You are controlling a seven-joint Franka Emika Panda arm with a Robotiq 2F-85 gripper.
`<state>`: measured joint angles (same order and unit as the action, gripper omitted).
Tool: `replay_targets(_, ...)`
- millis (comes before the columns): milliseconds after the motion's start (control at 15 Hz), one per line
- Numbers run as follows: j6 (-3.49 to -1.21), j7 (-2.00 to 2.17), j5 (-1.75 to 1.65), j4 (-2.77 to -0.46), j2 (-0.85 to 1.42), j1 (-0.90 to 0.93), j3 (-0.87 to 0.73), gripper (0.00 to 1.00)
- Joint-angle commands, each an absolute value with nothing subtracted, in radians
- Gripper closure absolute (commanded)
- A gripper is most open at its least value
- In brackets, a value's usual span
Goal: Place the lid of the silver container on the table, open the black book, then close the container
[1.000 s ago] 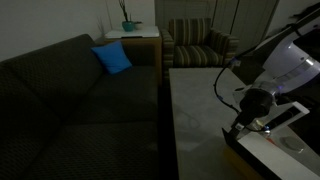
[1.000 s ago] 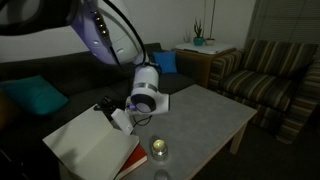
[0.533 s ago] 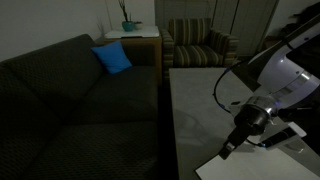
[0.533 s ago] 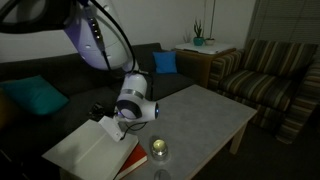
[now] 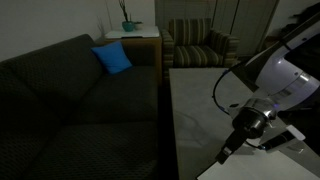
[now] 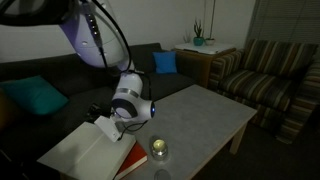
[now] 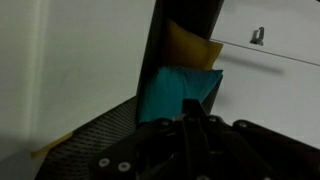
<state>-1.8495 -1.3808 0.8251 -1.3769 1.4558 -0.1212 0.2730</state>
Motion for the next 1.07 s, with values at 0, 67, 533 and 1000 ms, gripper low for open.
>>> replay_targets(0,-1.941,-1.333,0.817,-1.45,1.376,-0.097,0.233,1.0)
replay_targets(67,-1.962,-1.314,0.808,-1.458,1.36,-0.093,0.226,1.0)
replay_targets(533,-2.029,-1.162,0.708,-1.479,1.226,-0.098,0.161,1.0)
replay_targets(1000,-2.19,-0.859,0.562,-1.661,1.068,-0.098,0.109,1.0)
